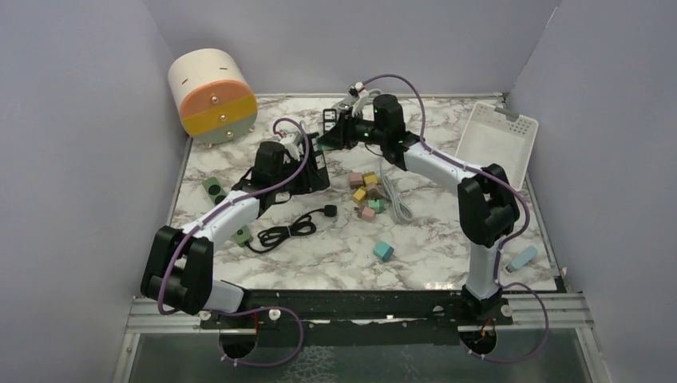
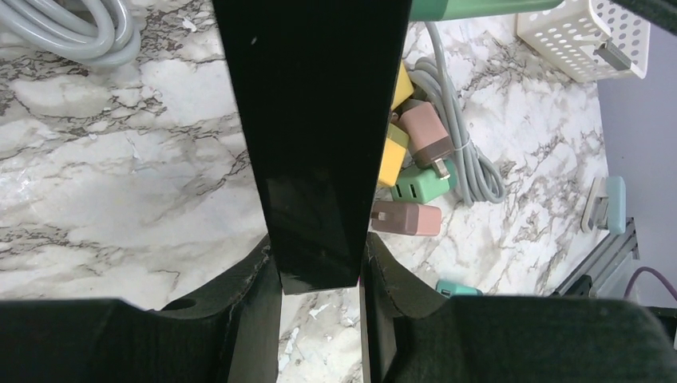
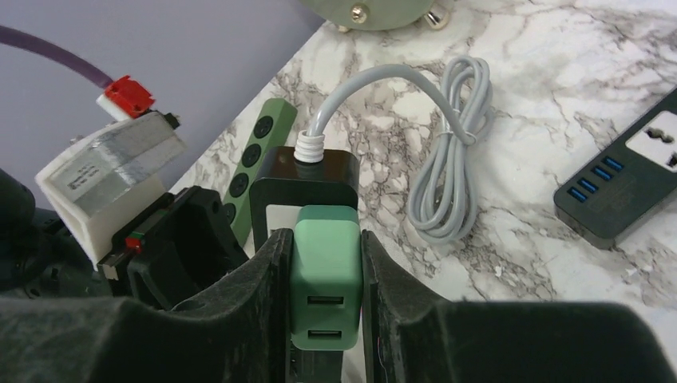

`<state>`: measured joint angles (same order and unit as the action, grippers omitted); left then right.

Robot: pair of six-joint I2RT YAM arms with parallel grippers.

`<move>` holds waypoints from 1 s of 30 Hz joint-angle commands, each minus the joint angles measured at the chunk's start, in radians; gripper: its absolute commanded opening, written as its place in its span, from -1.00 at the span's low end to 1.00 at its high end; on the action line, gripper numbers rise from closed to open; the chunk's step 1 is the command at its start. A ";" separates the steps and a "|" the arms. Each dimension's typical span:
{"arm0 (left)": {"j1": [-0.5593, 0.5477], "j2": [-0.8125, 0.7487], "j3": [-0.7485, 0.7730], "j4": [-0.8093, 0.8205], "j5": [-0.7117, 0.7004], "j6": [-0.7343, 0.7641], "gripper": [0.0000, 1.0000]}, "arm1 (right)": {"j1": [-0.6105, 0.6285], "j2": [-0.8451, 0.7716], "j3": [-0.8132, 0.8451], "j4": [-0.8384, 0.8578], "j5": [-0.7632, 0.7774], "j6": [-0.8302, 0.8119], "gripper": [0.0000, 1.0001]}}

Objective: Pull the plug off the socket

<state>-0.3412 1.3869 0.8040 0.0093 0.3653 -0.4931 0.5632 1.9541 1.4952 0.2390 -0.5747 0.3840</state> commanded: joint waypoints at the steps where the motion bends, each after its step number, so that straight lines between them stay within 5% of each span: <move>1: 0.082 0.029 -0.007 -0.001 -0.149 -0.050 -1.00 | -0.059 -0.081 0.013 -0.070 -0.135 0.015 -0.99; 5: 0.125 0.076 0.000 -0.020 -0.173 -0.055 -1.00 | 0.107 -0.156 0.068 -0.386 0.608 -0.310 -0.99; 7: 0.147 0.105 0.008 -0.014 -0.171 -0.063 -1.00 | 0.081 -0.228 -0.046 -0.319 0.514 -0.292 -0.99; 9: 0.157 0.142 0.018 -0.005 -0.165 -0.069 -1.00 | -0.013 -0.281 -0.180 -0.162 0.158 -0.148 -0.99; 10: 0.160 0.156 0.026 -0.001 -0.165 -0.071 -1.00 | -0.024 -0.282 -0.188 -0.169 0.137 -0.117 -0.98; 12: 0.160 0.178 0.045 0.000 -0.170 -0.073 -1.00 | 0.064 -0.263 -0.108 -0.389 0.505 -0.222 -0.99; 13: 0.162 0.186 0.052 0.001 -0.172 -0.074 -1.00 | 0.095 -0.272 -0.113 -0.384 0.554 -0.242 -0.98; 16: 0.163 0.206 0.077 0.005 -0.179 -0.071 -1.00 | -0.007 -0.351 -0.286 -0.145 0.170 -0.086 -0.99; 19: 0.177 0.237 0.111 -0.011 -0.167 -0.057 -1.00 | -0.015 -0.304 -0.200 -0.374 0.285 -0.126 -0.99; 21: 0.191 0.262 0.126 -0.021 -0.156 -0.053 -1.00 | -0.027 -0.309 -0.270 -0.342 0.245 -0.134 -0.99; 25: 0.225 0.289 0.165 -0.082 -0.169 -0.031 -0.41 | -0.034 -0.283 -0.384 -0.354 0.061 -0.145 -0.99; 27: 0.240 0.275 0.187 -0.112 -0.183 -0.003 0.29 | -0.034 -0.263 -0.425 -0.352 -0.005 -0.133 -0.99; 28: 0.243 0.262 0.201 -0.133 -0.197 0.013 0.80 | -0.034 -0.261 -0.450 -0.336 -0.024 -0.124 -0.99; 30: 0.250 0.239 0.237 -0.181 -0.219 0.040 0.98 | -0.034 -0.260 -0.481 -0.312 -0.035 -0.118 -0.89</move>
<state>-0.1127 1.6718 0.9604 -0.0845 0.2081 -0.5209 0.5228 1.6775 1.0687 -0.0837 -0.4706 0.2470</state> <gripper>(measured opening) 0.843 0.335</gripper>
